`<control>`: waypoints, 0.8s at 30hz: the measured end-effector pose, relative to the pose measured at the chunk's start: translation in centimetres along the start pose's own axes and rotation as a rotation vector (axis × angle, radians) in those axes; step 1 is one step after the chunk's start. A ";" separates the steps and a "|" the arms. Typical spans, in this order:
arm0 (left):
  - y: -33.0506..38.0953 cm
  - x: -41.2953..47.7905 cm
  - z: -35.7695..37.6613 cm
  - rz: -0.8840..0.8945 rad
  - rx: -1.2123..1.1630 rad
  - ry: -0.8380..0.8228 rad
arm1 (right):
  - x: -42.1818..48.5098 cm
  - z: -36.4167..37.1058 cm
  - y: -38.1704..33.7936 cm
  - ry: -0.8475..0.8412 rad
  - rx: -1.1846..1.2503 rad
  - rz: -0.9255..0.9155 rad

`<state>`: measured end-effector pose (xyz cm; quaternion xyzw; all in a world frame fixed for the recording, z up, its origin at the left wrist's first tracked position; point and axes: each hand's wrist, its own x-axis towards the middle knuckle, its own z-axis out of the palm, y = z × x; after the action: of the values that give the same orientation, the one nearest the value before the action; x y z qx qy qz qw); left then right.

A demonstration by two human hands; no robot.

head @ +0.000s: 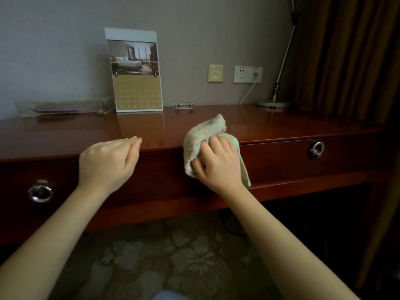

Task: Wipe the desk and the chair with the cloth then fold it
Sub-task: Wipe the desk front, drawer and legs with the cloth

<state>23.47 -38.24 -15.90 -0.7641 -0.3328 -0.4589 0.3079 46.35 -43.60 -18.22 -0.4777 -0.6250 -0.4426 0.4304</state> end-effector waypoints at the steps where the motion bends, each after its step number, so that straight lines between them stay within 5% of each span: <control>1: -0.6 -0.5 -0.5 -0.009 -0.003 0.025 | -0.3 0.1 0.4 0.028 -0.024 -0.013; 14: -4.1 -3.0 0.2 -0.075 -0.028 0.253 | -2.9 -0.7 8.1 0.163 -0.200 0.042; 24: -3.8 -3.0 -0.2 -0.097 -0.061 0.175 | -2.2 -0.2 6.3 0.185 -0.165 0.263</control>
<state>19.33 -36.81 -17.90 -0.7128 -0.3273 -0.5484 0.2899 52.94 -43.31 -19.43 -0.5463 -0.4766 -0.4741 0.4996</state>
